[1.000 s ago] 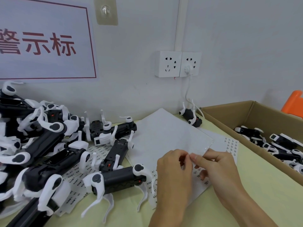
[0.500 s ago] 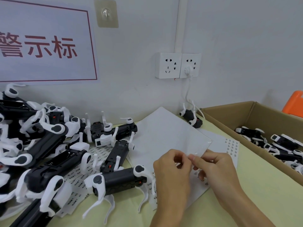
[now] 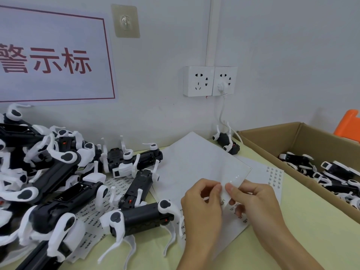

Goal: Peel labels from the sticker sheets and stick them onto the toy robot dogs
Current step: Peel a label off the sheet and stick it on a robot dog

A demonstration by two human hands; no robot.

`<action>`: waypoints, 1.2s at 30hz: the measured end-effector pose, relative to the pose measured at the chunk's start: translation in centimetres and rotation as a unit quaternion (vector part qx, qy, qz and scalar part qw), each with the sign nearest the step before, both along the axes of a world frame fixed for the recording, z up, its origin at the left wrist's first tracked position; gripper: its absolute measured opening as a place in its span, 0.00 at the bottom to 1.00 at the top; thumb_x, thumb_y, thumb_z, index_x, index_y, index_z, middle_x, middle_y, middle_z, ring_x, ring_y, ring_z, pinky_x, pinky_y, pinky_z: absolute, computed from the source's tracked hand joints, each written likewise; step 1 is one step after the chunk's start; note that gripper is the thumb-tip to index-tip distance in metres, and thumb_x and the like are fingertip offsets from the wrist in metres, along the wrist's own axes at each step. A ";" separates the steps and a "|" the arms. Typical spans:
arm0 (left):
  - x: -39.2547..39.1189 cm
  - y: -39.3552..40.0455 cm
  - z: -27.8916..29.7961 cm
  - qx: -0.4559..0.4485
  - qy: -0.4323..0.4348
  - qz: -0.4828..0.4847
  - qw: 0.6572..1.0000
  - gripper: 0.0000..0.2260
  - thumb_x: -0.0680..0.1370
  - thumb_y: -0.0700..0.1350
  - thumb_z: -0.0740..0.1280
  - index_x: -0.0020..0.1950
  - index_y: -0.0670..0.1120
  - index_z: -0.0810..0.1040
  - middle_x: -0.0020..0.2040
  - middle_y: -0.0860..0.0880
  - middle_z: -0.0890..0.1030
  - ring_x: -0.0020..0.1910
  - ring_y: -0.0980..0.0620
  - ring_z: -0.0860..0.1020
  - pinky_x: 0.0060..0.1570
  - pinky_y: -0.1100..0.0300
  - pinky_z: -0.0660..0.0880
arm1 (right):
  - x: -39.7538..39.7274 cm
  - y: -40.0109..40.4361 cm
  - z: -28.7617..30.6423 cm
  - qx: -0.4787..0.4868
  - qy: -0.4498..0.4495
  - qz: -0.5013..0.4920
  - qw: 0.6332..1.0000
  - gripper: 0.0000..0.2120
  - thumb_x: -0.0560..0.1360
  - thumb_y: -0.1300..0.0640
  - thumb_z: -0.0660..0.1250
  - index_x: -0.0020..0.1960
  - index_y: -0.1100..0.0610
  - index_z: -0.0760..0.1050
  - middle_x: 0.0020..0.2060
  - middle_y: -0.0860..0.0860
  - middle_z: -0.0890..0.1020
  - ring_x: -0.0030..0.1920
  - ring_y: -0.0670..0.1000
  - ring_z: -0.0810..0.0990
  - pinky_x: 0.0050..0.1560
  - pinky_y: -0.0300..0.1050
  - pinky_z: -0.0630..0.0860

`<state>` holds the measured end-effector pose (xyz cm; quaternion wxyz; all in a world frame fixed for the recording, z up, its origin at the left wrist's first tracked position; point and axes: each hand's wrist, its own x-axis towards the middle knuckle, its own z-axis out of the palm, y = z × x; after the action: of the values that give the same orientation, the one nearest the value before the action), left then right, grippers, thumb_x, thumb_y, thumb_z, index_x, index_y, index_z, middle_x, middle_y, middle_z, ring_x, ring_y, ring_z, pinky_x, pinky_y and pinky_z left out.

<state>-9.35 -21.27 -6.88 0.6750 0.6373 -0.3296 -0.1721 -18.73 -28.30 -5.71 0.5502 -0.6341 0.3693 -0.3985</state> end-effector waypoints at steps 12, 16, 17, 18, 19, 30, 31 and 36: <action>-1.2 0.0 0.4 0.025 0.000 0.087 0.996 0.11 0.78 0.41 0.69 0.37 0.50 0.79 0.34 0.57 0.82 0.39 0.63 0.80 0.37 0.74 0.72 | 0.0 0.1 0.2 0.017 0.035 -0.033 0.999 0.16 0.73 0.54 0.74 0.30 0.60 0.79 0.27 0.55 0.80 0.27 0.51 0.73 0.36 0.47 0.70; -1.6 0.0 0.7 0.016 0.045 0.123 0.991 0.09 0.80 0.42 0.68 0.40 0.50 0.78 0.36 0.55 0.81 0.43 0.66 0.79 0.38 0.75 0.72 | -0.2 -0.1 0.0 0.054 0.039 -0.092 0.994 0.19 0.75 0.57 0.72 0.26 0.57 0.76 0.27 0.55 0.82 0.28 0.51 0.79 0.33 0.48 0.73; -1.7 0.0 0.8 0.013 0.048 0.123 0.991 0.09 0.80 0.42 0.68 0.40 0.50 0.79 0.36 0.55 0.81 0.42 0.66 0.79 0.38 0.76 0.72 | -0.4 -0.1 0.0 0.065 0.041 -0.109 0.991 0.18 0.75 0.58 0.71 0.27 0.57 0.76 0.28 0.55 0.83 0.27 0.51 0.80 0.33 0.48 0.74; -1.7 0.0 0.8 0.011 0.049 0.120 0.991 0.09 0.80 0.42 0.68 0.40 0.50 0.79 0.36 0.55 0.82 0.42 0.65 0.79 0.38 0.75 0.72 | -0.6 -0.3 -0.1 0.075 0.043 -0.120 0.989 0.16 0.75 0.58 0.70 0.30 0.60 0.77 0.29 0.55 0.84 0.27 0.52 0.80 0.35 0.50 0.77; -1.8 0.1 0.9 0.011 0.050 0.115 0.992 0.09 0.80 0.42 0.68 0.40 0.51 0.79 0.36 0.55 0.82 0.42 0.65 0.79 0.38 0.75 0.73 | -0.8 -0.5 -0.1 0.085 0.045 -0.130 0.987 0.14 0.76 0.58 0.70 0.34 0.63 0.79 0.31 0.55 0.85 0.29 0.53 0.82 0.40 0.53 0.80; -1.5 1.5 6.1 -0.016 -0.036 0.100 0.994 0.09 0.80 0.47 0.68 0.39 0.54 0.78 0.32 0.54 0.81 0.36 0.58 0.79 0.33 0.70 0.71 | -0.2 0.8 1.3 -0.043 0.041 -0.215 0.975 0.07 0.79 0.55 0.67 0.56 0.47 0.78 0.48 0.46 0.80 0.50 0.46 0.79 0.47 0.42 0.73; -0.7 2.2 6.9 -0.026 -0.052 0.113 0.992 0.08 0.79 0.49 0.68 0.40 0.54 0.77 0.30 0.52 0.81 0.30 0.58 0.77 0.29 0.68 0.69 | 0.2 1.2 1.3 -0.049 0.034 -0.198 0.978 0.06 0.79 0.56 0.67 0.53 0.46 0.78 0.44 0.45 0.81 0.47 0.44 0.79 0.44 0.39 0.71; 4.5 6.4 8.4 -0.050 -0.070 0.169 0.982 0.04 0.80 0.48 0.68 0.45 0.54 0.77 0.30 0.55 0.82 0.26 0.58 0.78 0.27 0.67 0.71 | 3.3 3.2 2.3 -0.054 -0.005 -0.087 0.995 0.10 0.79 0.60 0.65 0.46 0.46 0.80 0.34 0.48 0.82 0.35 0.44 0.80 0.36 0.38 0.74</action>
<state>-4.90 -14.85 1.53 0.7010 0.6594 -0.2718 0.0060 -15.48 -25.13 -3.40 0.4804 -0.6264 0.3982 -0.4673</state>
